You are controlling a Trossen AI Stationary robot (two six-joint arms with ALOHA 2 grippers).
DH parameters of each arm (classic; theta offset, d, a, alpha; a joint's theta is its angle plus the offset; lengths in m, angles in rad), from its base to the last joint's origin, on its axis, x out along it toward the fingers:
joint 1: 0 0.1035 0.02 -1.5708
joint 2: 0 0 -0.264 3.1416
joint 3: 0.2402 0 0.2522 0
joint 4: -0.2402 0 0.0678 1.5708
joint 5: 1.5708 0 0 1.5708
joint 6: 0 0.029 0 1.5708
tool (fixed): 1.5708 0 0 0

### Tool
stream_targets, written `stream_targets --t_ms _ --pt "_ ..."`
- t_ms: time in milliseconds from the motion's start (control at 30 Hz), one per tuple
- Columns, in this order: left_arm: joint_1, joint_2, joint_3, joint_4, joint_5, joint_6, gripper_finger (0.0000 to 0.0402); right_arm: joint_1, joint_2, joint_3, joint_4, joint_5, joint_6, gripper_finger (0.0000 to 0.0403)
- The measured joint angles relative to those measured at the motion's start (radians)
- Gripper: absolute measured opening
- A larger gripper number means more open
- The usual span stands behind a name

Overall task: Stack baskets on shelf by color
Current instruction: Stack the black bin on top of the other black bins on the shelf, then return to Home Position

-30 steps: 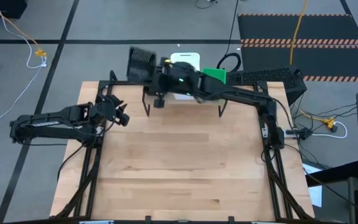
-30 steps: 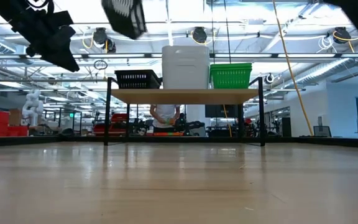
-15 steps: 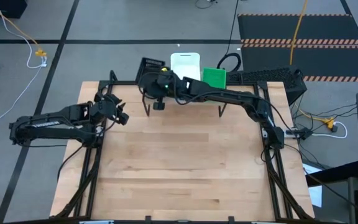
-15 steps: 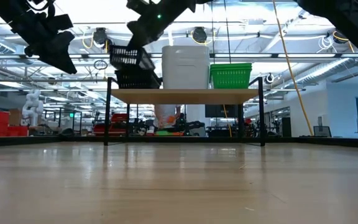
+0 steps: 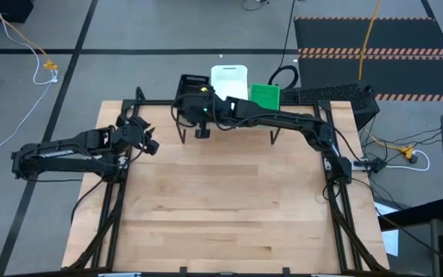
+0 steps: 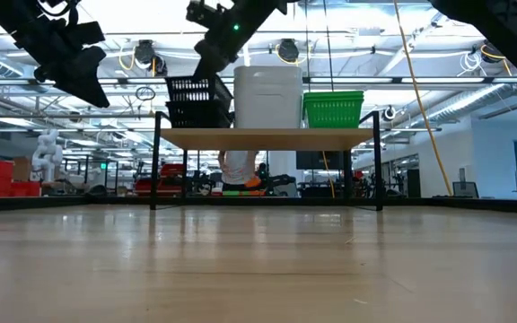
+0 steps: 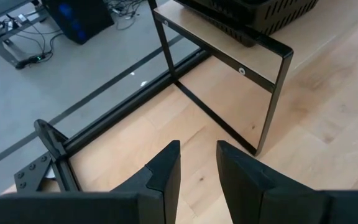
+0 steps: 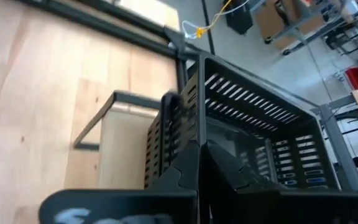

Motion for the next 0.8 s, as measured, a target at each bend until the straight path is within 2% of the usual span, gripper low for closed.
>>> stream_targets --t_ms 300,567,800 --pt "0.0 0.0 0.0 -0.007 0.003 -0.004 0.0106 0.0 0.001 0.0 -0.032 -0.003 -0.019 0.002" --pt "0.0 0.0 0.0 -0.008 0.003 -0.009 0.0106 0.0 -0.001 0.0 -0.036 -0.004 -0.007 0.0087" --pt "0.0 0.0 0.0 -0.011 0.002 -0.01 0.0106 0.01 -0.067 -0.001 -0.043 -0.004 0.035 0.0145"
